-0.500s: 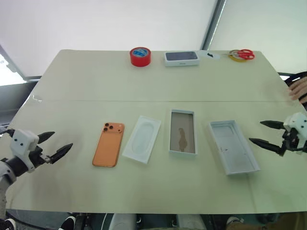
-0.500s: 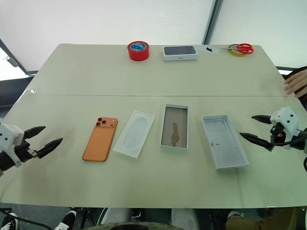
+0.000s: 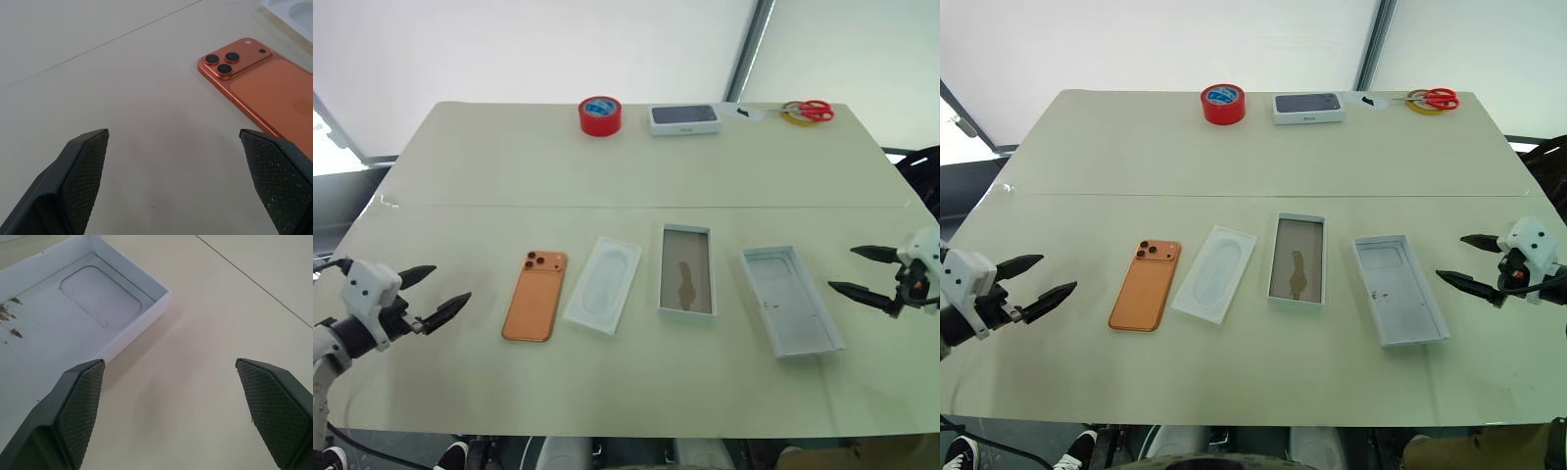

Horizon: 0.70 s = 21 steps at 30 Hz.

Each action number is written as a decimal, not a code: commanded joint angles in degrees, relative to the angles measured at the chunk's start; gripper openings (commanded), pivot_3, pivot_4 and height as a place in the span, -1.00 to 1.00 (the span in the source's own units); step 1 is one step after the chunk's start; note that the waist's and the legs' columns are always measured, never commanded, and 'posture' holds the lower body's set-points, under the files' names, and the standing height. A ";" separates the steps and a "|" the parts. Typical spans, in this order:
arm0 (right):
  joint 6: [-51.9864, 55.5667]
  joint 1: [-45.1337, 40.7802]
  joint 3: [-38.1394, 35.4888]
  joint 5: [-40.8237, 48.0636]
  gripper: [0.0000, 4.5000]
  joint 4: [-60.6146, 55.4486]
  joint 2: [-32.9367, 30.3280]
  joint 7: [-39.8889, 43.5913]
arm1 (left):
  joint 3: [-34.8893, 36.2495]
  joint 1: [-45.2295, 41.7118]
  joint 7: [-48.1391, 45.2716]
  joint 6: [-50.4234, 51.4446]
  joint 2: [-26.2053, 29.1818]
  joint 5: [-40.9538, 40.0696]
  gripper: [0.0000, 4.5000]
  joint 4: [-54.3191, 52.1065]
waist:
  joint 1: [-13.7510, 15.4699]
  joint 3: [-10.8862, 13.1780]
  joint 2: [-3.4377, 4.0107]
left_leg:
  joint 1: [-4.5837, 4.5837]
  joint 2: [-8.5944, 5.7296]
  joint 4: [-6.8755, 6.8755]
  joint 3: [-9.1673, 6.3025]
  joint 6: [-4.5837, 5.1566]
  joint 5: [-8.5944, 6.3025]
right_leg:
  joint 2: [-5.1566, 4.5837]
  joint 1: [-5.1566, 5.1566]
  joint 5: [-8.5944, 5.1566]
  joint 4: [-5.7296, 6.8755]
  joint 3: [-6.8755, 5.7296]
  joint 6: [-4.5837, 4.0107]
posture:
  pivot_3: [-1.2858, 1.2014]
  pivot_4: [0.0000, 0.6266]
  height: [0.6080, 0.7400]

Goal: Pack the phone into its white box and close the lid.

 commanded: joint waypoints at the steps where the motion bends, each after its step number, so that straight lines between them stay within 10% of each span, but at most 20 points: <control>1: 0.55 -0.38 -1.12 1.09 0.99 -2.08 -0.02 -0.12 | 1.68 -0.34 -1.05 -1.18 0.57 -1.16 1.00 -0.59 | -0.02 0.00 0.00 | 0.00 0.00 0.00 0.00 0.00 0.00 | 0.00 -0.01 0.00 0.00 0.00 0.00 | 0.03 -0.52 0.84; 13: 3.52 -0.15 -1.23 1.95 0.99 -6.97 0.42 -0.81 | -0.11 -3.68 0.82 0.91 -0.17 -1.84 1.00 -1.61 | 0.03 -0.01 0.03 | 0.00 0.00 0.00 0.01 0.00 0.01 | 0.00 0.00 0.00 0.00 0.00 0.01 | 0.03 -0.52 0.84; 21: 14.27 -0.26 1.78 6.85 0.99 -29.90 5.17 -3.14 | -9.70 -10.00 13.13 20.68 -1.13 -1.38 1.00 -13.68 | 0.25 -0.01 0.02 | 0.00 0.00 0.00 -0.01 0.01 0.01 | 0.01 0.02 0.01 0.04 0.00 0.03 | 0.03 -0.52 0.84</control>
